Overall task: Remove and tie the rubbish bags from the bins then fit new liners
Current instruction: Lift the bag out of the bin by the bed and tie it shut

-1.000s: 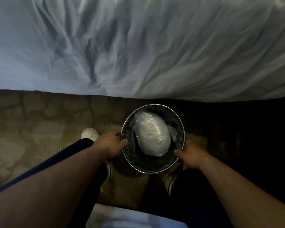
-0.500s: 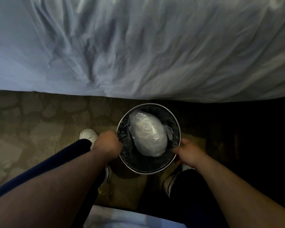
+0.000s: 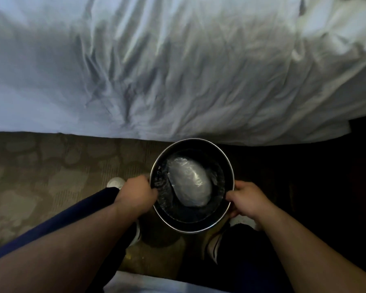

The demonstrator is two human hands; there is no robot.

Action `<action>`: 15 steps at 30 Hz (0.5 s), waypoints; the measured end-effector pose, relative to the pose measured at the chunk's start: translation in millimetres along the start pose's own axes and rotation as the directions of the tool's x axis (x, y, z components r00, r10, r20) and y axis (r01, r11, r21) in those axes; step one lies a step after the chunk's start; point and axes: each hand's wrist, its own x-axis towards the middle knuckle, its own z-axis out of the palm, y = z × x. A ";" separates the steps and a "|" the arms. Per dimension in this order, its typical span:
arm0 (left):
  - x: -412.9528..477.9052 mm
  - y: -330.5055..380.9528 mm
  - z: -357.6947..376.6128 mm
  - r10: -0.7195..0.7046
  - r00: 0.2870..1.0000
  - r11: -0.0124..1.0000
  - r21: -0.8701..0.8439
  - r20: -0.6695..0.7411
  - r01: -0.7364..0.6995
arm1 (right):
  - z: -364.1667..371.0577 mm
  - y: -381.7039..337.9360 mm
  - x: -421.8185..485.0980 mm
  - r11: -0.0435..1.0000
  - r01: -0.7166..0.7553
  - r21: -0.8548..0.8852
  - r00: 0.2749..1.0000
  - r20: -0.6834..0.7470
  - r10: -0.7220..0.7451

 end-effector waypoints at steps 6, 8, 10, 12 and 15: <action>-53.3 7.9 -25.9 -0.021 1.000 0.972 -0.236 -0.002 0.019 | -21.6 -14.0 -56.6 0.999 0.045 0.030 0.998 -0.044 -0.044; -77.7 11.1 -32.8 0.010 1.000 0.941 -0.339 -0.027 -0.018 | -28.2 -16.6 -81.3 0.996 0.071 0.050 0.995 -0.069 -0.068; -101.7 13.4 -38.2 0.055 0.998 0.901 -0.430 -0.027 -0.061 | -35.0 -16.6 -106.0 0.992 0.108 0.067 0.991 -0.092 -0.102; -124.7 16.0 -44.4 0.094 0.995 0.866 -0.490 -0.037 -0.100 | -42.3 -18.0 -135.1 0.985 0.152 0.083 0.983 -0.114 -0.142; -151.9 23.0 -55.4 0.140 0.986 0.841 -0.514 -0.094 -0.169 | -50.4 -20.0 -179.2 0.974 0.203 0.104 0.972 -0.140 -0.188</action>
